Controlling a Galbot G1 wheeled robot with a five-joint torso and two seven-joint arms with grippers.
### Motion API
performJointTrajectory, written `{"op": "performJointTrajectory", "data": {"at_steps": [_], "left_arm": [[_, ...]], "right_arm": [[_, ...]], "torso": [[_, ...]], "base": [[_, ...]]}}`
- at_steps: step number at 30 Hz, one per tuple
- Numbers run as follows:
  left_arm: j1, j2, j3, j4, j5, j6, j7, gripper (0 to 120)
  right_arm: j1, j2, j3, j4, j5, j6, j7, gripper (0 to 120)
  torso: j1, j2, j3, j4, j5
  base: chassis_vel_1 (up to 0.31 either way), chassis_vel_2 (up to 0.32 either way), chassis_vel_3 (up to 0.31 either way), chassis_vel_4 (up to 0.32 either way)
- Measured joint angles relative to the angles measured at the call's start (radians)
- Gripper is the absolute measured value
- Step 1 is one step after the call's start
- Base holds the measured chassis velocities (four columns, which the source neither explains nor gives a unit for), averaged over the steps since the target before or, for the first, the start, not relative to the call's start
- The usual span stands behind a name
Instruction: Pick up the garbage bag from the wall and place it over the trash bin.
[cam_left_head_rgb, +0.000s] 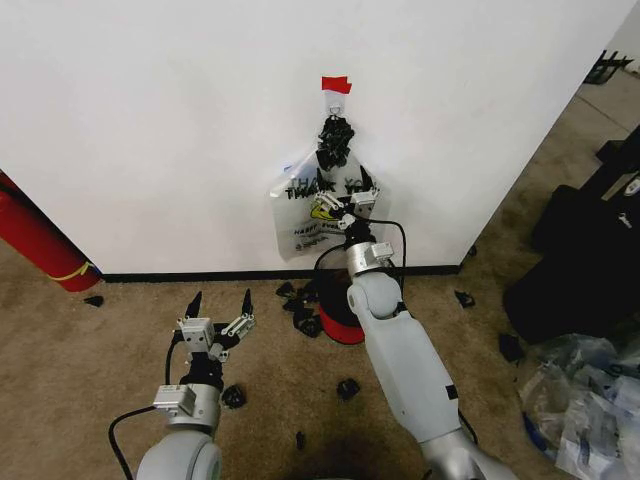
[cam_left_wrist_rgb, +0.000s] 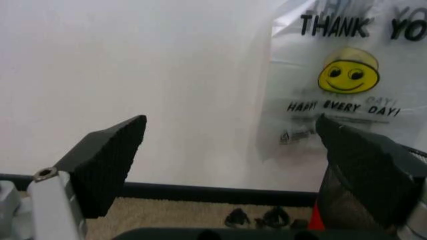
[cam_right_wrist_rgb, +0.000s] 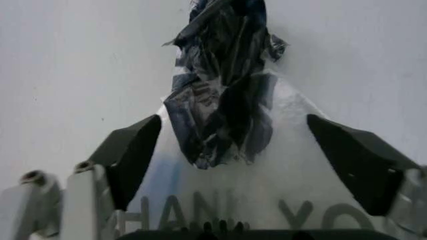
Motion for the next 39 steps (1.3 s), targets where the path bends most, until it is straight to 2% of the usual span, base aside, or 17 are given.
{"op": "performJointTrajectory", "data": {"at_steps": [1, 2, 4, 6, 14, 18, 21, 22, 28, 30, 34, 39], "left_arm": [[0.000, -0.001, 0.002, 0.005, 0.001, -0.003, 0.000, 100], [0.000, -0.001, 0.002, 0.005, 0.001, -0.003, 0.000, 100], [-0.001, -0.005, 0.007, 0.013, 0.004, -0.007, 0.000, 100], [-0.002, -0.007, 0.008, 0.017, 0.005, -0.009, 0.000, 100], [-0.006, -0.011, 0.003, 0.029, 0.007, -0.013, -0.002, 100], [-0.007, -0.013, 0.005, 0.034, 0.010, -0.015, -0.002, 100], [-0.009, -0.013, 0.006, 0.035, 0.012, -0.015, -0.002, 100], [-0.009, -0.013, 0.006, 0.035, 0.012, -0.015, -0.002, 100], [-0.007, -0.007, 0.006, 0.035, 0.015, -0.015, -0.002, 100], [-0.007, -0.006, 0.006, 0.034, 0.015, -0.015, -0.001, 100], [-0.007, -0.004, 0.011, 0.035, 0.018, -0.015, -0.001, 100], [-0.006, 0.000, 0.014, 0.039, 0.020, -0.017, -0.001, 100]], "right_arm": [[0.007, 0.000, -0.003, -0.010, 0.005, 0.004, -0.002, 78], [0.007, 0.000, -0.003, -0.010, 0.005, 0.004, -0.002, 78], [0.018, 0.000, -0.011, -0.028, 0.014, 0.008, -0.008, 68], [0.027, 0.000, -0.021, -0.043, 0.016, 0.009, -0.014, 64], [0.055, 0.004, -0.026, -0.080, 0.014, 0.009, -0.022, 64], [0.067, 0.003, -0.026, -0.087, 0.015, 0.009, -0.023, 60], [0.072, 0.002, -0.028, -0.086, 0.017, 0.009, -0.024, 48], [0.072, 0.002, -0.028, -0.086, 0.017, 0.009, -0.024, 48], [0.074, 0.002, -0.028, -0.079, 0.019, 0.006, -0.024, 22], [0.073, 0.001, -0.028, -0.077, 0.019, 0.005, -0.024, 19], [0.062, 0.001, -0.027, -0.066, 0.018, 0.003, -0.023, 2], [0.037, 0.001, -0.027, -0.048, 0.016, 0.003, -0.023, 0]], "torso": [[0.000, 0.000, 0.000, 0.0000, 0.0000], [0.000, 0.000, 0.000, 0.0000, 0.0000], [0.000, 0.000, 0.000, 0.0000, 0.0000], [0.000, 0.000, 0.000, 0.0001, 0.0000], [0.000, 0.000, 0.000, 0.0002, 0.0001], [0.000, 0.000, 0.000, 0.0001, 0.0000], [0.000, 0.000, 0.000, 0.0001, 0.0000], [0.000, 0.000, 0.000, 0.0001, 0.0000], [0.000, 0.000, 0.000, 0.0001, 0.0000], [0.000, 0.000, 0.000, 0.0001, 0.0000], [0.000, 0.000, 0.000, 0.0001, 0.0000], [0.000, 0.000, 0.000, 0.0001, 0.0000]], "base": [[0.000, 0.000, 0.000, 0.000], [0.000, 0.000, 0.000, 0.000], [0.000, 0.000, 0.000, 0.000], [0.000, 0.000, 0.000, 0.000], [0.000, 0.000, 0.000, 0.000], [0.000, 0.000, 0.000, 0.000], [0.000, 0.000, 0.000, 0.000], [0.000, 0.000, 0.000, 0.000], [0.000, 0.000, 0.000, 0.000], [0.000, 0.000, 0.000, 0.000], [0.000, 0.000, 0.000, 0.000], [0.000, 0.000, 0.000, 0.000]]}}
